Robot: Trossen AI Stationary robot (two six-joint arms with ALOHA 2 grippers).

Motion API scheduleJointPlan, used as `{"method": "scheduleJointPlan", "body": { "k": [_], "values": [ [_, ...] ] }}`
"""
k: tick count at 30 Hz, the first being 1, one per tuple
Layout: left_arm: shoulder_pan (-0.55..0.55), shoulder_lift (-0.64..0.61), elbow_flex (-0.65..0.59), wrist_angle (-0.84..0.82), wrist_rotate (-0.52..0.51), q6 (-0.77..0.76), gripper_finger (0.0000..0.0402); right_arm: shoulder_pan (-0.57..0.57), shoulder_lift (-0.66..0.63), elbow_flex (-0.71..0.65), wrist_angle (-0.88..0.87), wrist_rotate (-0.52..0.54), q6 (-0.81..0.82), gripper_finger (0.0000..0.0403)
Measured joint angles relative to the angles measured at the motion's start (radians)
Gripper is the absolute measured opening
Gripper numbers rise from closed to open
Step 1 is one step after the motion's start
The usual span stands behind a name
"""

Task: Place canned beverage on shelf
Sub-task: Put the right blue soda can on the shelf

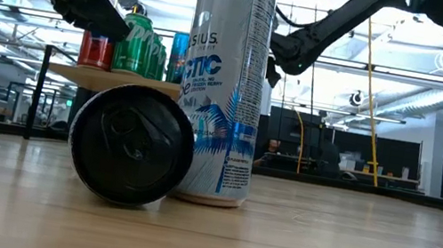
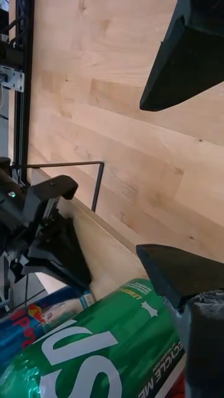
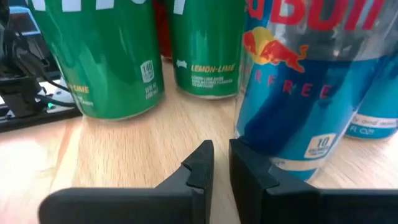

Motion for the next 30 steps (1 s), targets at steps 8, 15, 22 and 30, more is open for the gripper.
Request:
{"method": "scheduleJointPlan", "body": {
  "k": [8,15,22,30],
  "values": [
    [0.000,0.000,0.000,0.000,0.000,0.005,0.0358,-0.004,0.002,0.000,0.045,-0.001,-0.003,0.0040],
    [0.000,0.000,0.000,0.000,0.000,0.000,0.0358,-0.004,0.002,0.000,0.071,0.000,-0.030,0.0040],
    [0.000,0.000,0.000,0.000,0.000,0.006,0.0358,0.003,-0.015,0.000,0.010,0.005,-0.026,0.0040],
    [0.000,0.000,0.000,-0.001,-0.001,0.005,0.0358,-0.002,-0.028,0.000,-0.034,0.051,-0.009,0.0040]
  ]
}}
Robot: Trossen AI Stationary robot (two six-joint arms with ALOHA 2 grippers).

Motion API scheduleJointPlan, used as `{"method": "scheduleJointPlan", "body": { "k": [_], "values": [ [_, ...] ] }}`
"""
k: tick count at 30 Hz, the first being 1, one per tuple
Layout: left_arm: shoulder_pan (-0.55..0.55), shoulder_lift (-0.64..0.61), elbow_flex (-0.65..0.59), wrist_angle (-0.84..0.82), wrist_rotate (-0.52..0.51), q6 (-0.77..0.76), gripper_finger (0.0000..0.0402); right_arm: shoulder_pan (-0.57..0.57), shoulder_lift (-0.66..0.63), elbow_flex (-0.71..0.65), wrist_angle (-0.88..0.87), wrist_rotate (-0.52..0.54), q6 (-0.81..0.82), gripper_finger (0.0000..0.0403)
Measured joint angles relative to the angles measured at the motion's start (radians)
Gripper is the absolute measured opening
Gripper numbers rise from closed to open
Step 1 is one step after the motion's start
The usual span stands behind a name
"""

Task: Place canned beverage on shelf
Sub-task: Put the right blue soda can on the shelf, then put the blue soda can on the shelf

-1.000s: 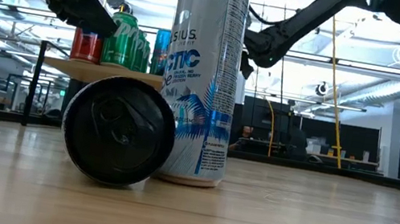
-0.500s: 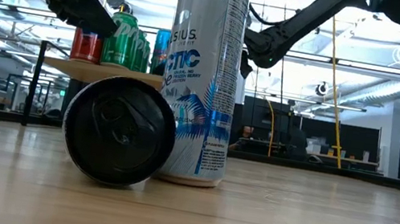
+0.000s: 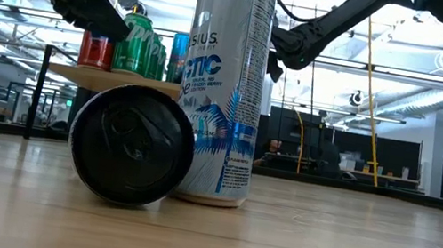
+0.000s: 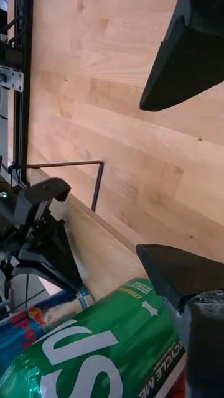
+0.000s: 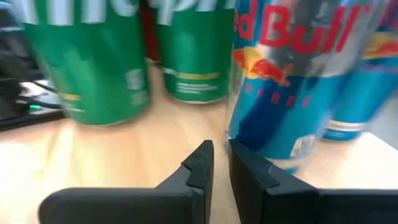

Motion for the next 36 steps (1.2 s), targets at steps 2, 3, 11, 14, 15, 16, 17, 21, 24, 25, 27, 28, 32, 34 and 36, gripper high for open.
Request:
{"method": "scheduleJointPlan", "body": {
  "k": [2,3,11,14,15,16,17,21,24,25,27,28,32,34,36],
  "values": [
    [0.000,0.000,0.000,0.000,0.000,0.000,0.0358,-0.006,0.000,0.000,-0.002,0.026,-0.017,0.0040],
    [0.000,0.000,0.000,0.000,0.000,-0.001,0.0358,-0.009,0.000,0.000,-0.002,0.027,-0.022,0.0040],
    [0.000,0.000,0.000,0.001,0.000,-0.001,0.0358,-0.016,0.000,0.000,0.007,0.008,-0.029,0.0040],
    [0.000,0.000,0.000,0.000,0.000,0.000,0.0358,-0.006,0.000,0.000,-0.002,-0.024,-0.025,0.0040],
    [0.000,0.000,0.000,0.000,0.000,0.000,0.0358,0.000,0.000,0.000,-0.005,-0.025,-0.025,0.0040],
    [0.000,0.000,0.000,0.000,0.000,0.000,0.0358,0.007,0.000,0.000,-0.009,-0.026,-0.025,0.0040],
    [0.000,0.000,0.000,0.000,0.000,0.000,0.0358,0.012,-0.005,0.000,-0.021,-0.026,-0.025,0.0040],
    [-0.001,0.000,0.000,-0.007,0.000,0.001,0.0358,0.038,-0.045,0.000,-0.082,-0.022,-0.053,0.0040],
    [-0.010,0.000,0.000,-0.005,-0.003,0.000,0.0358,0.057,-0.097,0.000,-0.144,-0.020,-0.071,0.0040],
    [-0.017,0.000,0.000,0.000,-0.005,0.002,0.0358,0.065,-0.119,0.000,-0.175,-0.018,-0.076,0.0040],
    [-0.038,0.000,0.001,0.005,-0.005,0.019,0.0358,0.082,-0.161,0.000,-0.230,-0.006,-0.081,0.0040],
    [-0.051,0.000,0.001,0.005,-0.007,0.029,0.0358,0.091,-0.184,0.000,-0.259,-0.001,-0.083,0.0040],
    [-0.109,0.000,0.001,0.024,-0.027,0.058,0.0358,0.127,-0.268,-0.004,-0.348,-0.022,-0.096,0.0040],
    [-0.148,0.000,0.001,0.039,-0.028,0.076,0.0358,0.142,-0.310,-0.032,-0.354,-0.054,-0.091,0.0040],
    [-0.195,0.000,0.001,0.053,-0.028,0.086,0.0358,0.161,-0.359,-0.075,-0.351,-0.078,-0.073,0.0040]
  ]
}}
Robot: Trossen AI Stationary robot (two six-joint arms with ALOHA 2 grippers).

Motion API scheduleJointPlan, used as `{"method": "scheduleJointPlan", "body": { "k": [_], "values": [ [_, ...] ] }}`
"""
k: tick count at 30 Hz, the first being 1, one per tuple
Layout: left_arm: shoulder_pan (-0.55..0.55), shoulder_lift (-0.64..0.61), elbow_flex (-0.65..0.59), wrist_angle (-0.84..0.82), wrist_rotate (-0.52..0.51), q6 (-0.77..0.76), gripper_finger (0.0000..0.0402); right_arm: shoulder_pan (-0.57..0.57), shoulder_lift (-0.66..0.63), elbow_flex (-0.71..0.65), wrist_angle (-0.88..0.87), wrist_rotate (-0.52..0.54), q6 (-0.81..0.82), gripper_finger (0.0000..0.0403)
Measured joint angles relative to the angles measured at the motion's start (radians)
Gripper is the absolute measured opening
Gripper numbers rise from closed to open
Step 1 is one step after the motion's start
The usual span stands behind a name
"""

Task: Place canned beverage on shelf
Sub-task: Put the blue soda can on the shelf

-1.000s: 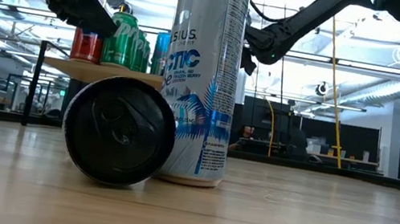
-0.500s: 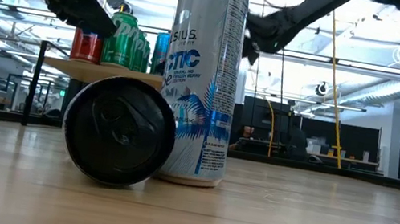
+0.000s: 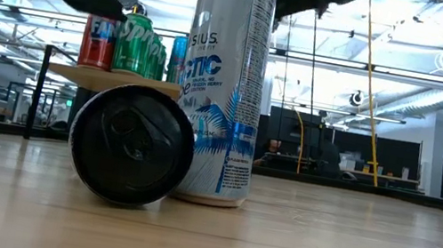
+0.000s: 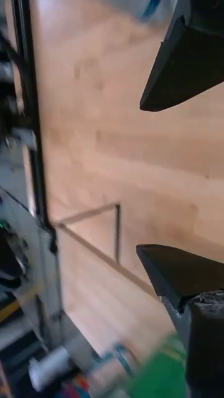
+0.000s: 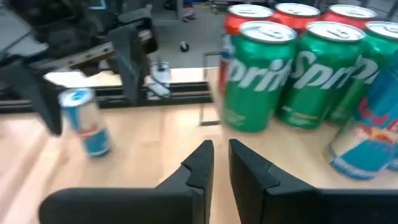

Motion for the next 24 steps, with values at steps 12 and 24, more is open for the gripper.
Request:
{"method": "scheduleJointPlan", "body": {
  "k": [12,24],
  "values": [
    [-0.324,0.153,0.098,-0.009,-0.253,0.028,0.0358,0.181,-0.334,-0.591,0.617,0.158,0.004,0.0040],
    [-0.453,0.529,0.483,-0.552,-0.326,-0.519,0.0358,0.163,-0.437,-0.629,0.727,0.114,-0.122,0.0151]
  ]
}}
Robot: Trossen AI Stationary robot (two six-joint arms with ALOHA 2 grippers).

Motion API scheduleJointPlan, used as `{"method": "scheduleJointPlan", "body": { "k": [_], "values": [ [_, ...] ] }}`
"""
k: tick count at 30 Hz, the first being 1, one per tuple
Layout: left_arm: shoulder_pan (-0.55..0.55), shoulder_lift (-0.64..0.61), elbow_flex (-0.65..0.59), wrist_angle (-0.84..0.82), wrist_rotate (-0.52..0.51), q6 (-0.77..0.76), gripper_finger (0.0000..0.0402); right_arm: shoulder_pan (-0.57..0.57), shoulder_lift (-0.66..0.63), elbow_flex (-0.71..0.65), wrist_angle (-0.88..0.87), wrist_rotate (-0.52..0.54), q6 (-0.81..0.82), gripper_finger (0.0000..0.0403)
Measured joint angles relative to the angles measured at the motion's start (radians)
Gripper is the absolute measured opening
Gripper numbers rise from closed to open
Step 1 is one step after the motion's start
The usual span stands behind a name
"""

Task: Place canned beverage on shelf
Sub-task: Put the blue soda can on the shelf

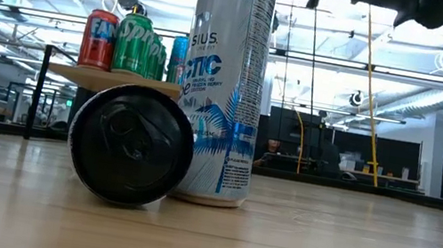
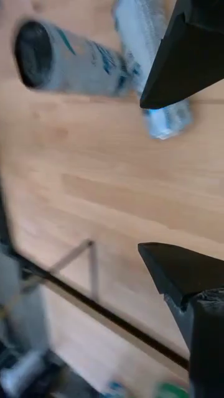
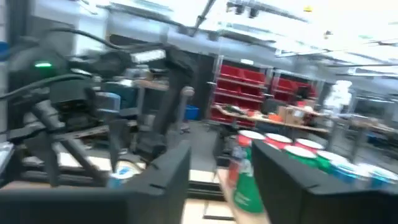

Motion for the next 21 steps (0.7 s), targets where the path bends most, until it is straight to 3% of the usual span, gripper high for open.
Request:
{"method": "scheduleJointPlan", "body": {
  "k": [3,6,10,13,21],
  "values": [
    [0.001,0.043,0.112,-0.250,0.044,-0.244,0.0358,-0.002,0.018,0.000,0.018,0.093,0.004,0.0210],
    [-0.007,0.046,0.200,-0.474,0.195,-0.512,0.0358,-0.005,0.021,0.000,-0.036,0.187,0.064,0.0258],
    [-0.055,0.024,0.266,-0.662,0.352,-0.751,0.0358,-0.013,0.021,0.000,-0.029,0.201,0.103,0.0292],
    [-0.087,0.020,0.261,-0.738,0.431,-0.840,0.0358,-0.014,0.020,0.000,0.007,0.200,0.124,0.0299],
    [-0.113,0.016,0.175,-0.874,0.430,-0.936,0.0358,-0.011,0.020,0.000,0.006,0.196,0.134,0.0294]
  ]
}}
